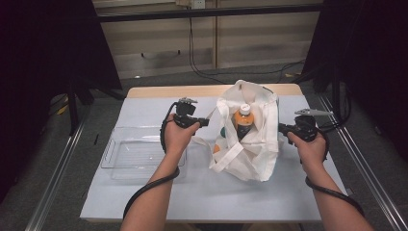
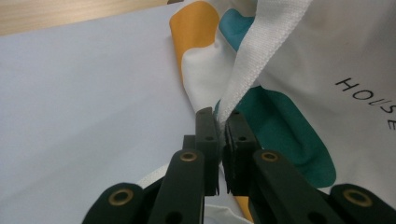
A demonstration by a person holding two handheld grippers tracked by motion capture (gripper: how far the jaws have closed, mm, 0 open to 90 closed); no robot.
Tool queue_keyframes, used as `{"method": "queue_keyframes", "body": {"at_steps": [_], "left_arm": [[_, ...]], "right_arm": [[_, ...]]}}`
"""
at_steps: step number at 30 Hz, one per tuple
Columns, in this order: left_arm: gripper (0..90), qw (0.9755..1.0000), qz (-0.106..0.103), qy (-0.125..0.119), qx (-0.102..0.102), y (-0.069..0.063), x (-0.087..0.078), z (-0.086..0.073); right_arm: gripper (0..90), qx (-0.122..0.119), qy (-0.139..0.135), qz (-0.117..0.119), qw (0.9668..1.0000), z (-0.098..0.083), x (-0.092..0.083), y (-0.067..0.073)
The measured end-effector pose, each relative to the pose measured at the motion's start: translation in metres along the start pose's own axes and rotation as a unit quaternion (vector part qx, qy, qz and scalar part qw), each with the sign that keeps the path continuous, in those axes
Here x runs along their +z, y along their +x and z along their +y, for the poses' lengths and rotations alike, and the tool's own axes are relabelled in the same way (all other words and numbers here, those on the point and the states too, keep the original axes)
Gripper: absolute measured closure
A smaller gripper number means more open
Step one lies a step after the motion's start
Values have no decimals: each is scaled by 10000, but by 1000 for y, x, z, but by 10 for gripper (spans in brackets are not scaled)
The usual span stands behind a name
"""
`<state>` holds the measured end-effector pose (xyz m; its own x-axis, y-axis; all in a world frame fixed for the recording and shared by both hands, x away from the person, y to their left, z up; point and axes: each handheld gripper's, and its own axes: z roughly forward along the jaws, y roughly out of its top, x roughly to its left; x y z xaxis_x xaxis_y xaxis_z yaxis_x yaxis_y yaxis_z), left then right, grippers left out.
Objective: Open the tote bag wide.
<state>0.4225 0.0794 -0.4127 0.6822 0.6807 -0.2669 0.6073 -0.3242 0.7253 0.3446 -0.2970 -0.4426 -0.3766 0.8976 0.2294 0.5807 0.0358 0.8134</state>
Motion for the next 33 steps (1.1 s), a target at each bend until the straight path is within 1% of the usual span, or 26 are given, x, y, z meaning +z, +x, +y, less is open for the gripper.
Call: {"method": "queue_keyframes", "body": {"at_steps": [1,2,4,6,7,9,10,11,12,13,16,18,19,21,22,24,25,27,29,31,33], "left_arm": [[862,10000,-11,50,68,1,0,0],[863,10000,0,54,43,1,0,-1],[863,10000,2,45,46,1,1,-1],[862,10000,-15,49,58,1,1,-1],[863,10000,-16,51,58,1,1,-1],[862,10000,-3,52,54,1,1,-1],[862,10000,0,51,56,1,1,-1],[848,10000,-18,28,51,1,0,-1],[848,10000,-37,-34,-3,0,1,0],[818,10000,-47,-3,42,0,-1,1],[793,9999,-80,-68,53,-3,-2,4],[744,9998,-83,-122,94,-5,-3,7],[732,9998,-91,-109,143,-6,-4,9],[681,9996,-93,-238,132,-9,-4,12],[668,9995,-146,-222,197,-9,-5,14],[634,9991,-134,-321,252,-12,-5,18],[631,9989,-107,-329,308,-13,-6,20],[623,9982,-126,-480,332,-15,-6,23],[600,9979,-109,-495,400,-17,-6,26],[598,9970,-140,-619,440,-19,-6,29],[592,9963,-175,-640,548,-22,-6,32]], "right_arm": [[882,16,35,22,10000,-2,1,-1],[882,18,102,1,9999,-4,3,-2],[882,73,131,28,9999,-8,4,-3],[882,41,214,-4,9998,-10,6,-3],[882,26,202,16,9998,-11,6,-3],[881,103,215,33,9997,-14,7,-3],[881,103,215,33,9997,-14,7,-3],[880,83,127,55,9999,-13,6,-3],[880,83,127,55,9999,-13,6,-3],[879,75,118,42,9999,-11,4,-2],[879,40,88,63,9999,-9,3,-1],[879,14,89,64,9999,-6,2,0],[879,18,95,54,9999,-5,1,1],[879,-7,71,56,10000,-3,1,2],[879,-11,75,68,9999,-2,1,3],[879,-25,63,77,9999,-1,1,4],[879,-18,69,78,9999,-1,1,4],[879,-22,71,81,9999,-1,1,4],[879,-15,89,78,9999,-1,1,5],[879,-16,88,80,9999,-1,1,5],[879,-18,104,83,9999,-1,2,5]]}}
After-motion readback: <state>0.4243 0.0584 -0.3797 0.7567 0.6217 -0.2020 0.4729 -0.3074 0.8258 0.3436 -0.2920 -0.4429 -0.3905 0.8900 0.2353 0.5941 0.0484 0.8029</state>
